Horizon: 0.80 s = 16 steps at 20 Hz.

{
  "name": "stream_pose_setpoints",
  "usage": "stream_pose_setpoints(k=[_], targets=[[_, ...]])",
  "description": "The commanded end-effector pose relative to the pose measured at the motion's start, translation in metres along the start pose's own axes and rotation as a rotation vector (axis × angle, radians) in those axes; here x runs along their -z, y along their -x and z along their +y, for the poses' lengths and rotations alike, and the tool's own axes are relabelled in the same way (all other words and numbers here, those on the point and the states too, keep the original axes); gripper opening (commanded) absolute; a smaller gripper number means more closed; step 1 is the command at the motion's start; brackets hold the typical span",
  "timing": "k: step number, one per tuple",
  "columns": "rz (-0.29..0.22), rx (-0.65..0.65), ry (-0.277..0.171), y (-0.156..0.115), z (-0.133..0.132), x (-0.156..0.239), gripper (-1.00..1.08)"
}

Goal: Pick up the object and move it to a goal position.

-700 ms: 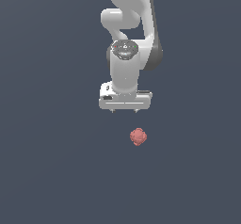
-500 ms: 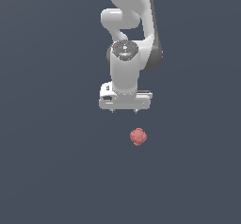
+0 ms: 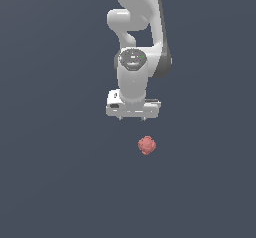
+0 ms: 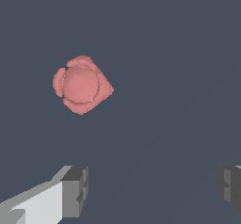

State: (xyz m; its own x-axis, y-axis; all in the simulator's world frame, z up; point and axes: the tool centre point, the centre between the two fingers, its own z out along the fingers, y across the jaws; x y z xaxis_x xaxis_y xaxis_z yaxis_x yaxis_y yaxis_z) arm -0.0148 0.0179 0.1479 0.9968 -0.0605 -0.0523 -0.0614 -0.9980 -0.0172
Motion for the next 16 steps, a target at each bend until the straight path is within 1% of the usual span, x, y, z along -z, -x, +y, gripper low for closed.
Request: stream_pose_setpoints(k=[1, 8, 12, 16], targets=[[0.001, 0.006, 0.0, -0.001, -0.001, 0.0, 1.0], [0.007, 0.096, 0.007, -0.011, -0.01, -0.007, 1.0], [0.013, 0.19, 0.014, -0.022, -0.02, -0.014, 1.0], [0.021, 0.313, 0.021, -0.036, -0.033, -0.025, 1.0]])
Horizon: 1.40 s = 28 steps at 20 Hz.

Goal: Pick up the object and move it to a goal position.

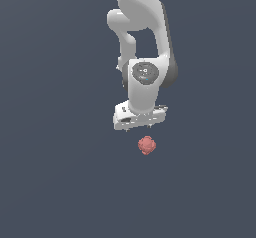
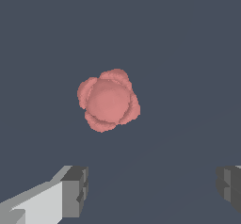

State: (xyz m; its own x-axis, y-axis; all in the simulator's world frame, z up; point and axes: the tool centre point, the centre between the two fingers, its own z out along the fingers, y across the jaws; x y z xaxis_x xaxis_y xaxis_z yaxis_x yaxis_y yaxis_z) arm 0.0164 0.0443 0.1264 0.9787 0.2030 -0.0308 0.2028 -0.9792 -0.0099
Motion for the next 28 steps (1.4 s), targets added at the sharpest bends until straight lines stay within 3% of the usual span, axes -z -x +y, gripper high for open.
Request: stream_pose_setpoints(k=[1, 13, 28], targets=[[0.005, 0.083, 0.004, -0.011, -0.007, -0.007, 1.0], [0.026, 0.356, 0.015, -0.045, -0.031, -0.033, 1.0], [0.028, 0.386, 0.016, -0.048, -0.034, -0.059, 1.0]])
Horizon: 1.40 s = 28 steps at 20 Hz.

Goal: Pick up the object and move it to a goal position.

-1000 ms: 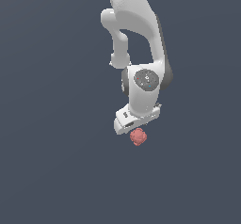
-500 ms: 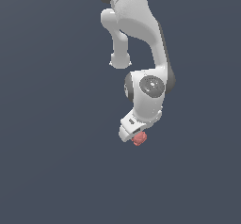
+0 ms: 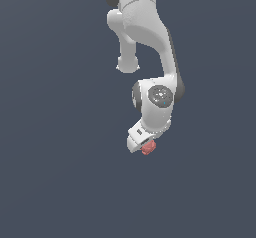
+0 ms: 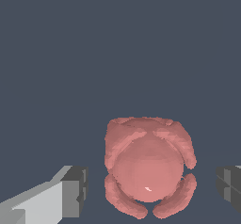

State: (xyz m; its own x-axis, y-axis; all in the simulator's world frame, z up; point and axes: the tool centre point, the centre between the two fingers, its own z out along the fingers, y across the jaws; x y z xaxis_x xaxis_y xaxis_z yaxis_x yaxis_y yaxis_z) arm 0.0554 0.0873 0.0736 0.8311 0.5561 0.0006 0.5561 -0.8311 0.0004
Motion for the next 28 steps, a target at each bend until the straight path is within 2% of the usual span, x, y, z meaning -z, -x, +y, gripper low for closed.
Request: stream_pose_setpoints(k=[1, 10, 11, 22, 28], targets=[[-0.001, 0.002, -0.001, 0.001, -0.001, -0.014, 1.0], [-0.001, 0.004, 0.0, 0.0, 0.0, -0.034, 1.0], [-0.001, 0.004, 0.0, 0.0, 0.0, -0.034, -1.0], [-0.001, 0.004, 0.0, 0.0, 0.0, -0.034, -1.0], [-0.001, 0.004, 0.0, 0.003, 0.012, -0.016, -1.0]])
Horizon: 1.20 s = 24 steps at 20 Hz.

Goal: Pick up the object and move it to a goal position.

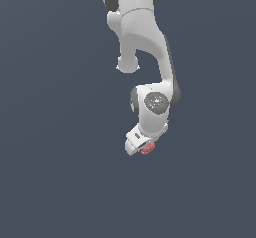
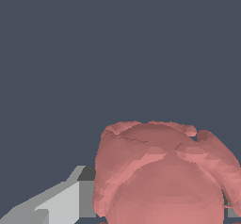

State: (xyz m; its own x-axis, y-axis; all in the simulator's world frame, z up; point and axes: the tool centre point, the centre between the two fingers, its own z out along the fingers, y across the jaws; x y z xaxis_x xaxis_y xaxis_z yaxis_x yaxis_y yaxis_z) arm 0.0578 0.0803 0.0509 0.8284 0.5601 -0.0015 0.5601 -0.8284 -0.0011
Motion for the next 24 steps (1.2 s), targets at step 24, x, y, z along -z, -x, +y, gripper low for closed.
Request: stream_pose_setpoints(k=[24], targets=[[0.002, 0.0, 0.0, 0.031, 0.138, 0.21, -1.0]])
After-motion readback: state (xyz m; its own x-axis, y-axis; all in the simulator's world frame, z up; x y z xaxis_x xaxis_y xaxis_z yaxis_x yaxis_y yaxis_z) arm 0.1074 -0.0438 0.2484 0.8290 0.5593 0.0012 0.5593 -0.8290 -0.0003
